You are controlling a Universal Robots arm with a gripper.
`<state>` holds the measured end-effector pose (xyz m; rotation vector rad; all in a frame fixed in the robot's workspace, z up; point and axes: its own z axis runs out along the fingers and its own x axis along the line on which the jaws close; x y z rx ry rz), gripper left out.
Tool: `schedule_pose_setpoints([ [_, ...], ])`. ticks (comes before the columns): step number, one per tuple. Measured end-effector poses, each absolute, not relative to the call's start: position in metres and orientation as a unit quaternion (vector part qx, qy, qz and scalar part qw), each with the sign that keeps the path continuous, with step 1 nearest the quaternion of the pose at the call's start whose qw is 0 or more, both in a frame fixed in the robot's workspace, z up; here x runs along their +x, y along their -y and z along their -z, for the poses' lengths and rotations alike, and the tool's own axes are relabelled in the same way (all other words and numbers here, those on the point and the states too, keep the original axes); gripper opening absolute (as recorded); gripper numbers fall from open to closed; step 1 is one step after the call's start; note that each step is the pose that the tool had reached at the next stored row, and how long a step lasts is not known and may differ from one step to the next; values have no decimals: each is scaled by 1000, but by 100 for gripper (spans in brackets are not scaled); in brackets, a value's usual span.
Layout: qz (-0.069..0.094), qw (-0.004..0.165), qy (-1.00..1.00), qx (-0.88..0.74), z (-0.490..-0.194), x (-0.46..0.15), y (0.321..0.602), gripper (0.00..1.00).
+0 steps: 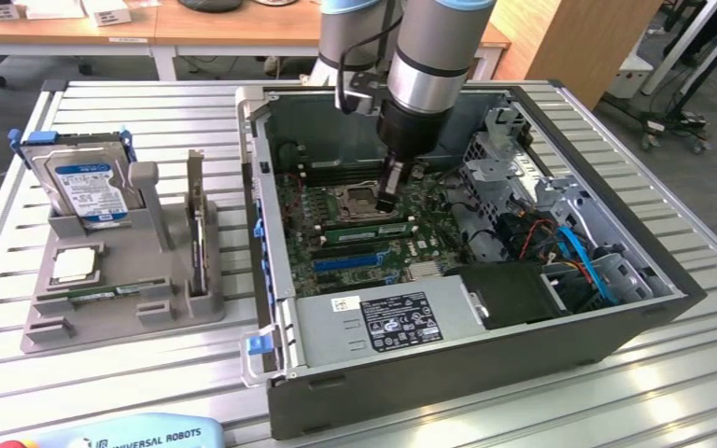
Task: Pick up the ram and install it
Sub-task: 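Press down the ram until it locks into place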
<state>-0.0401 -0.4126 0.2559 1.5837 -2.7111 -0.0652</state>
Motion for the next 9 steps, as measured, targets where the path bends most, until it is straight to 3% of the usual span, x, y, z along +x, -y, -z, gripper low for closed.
schedule_pose_setpoints([
  [9,21,-1,898,440,-256,-40,413,10],
])
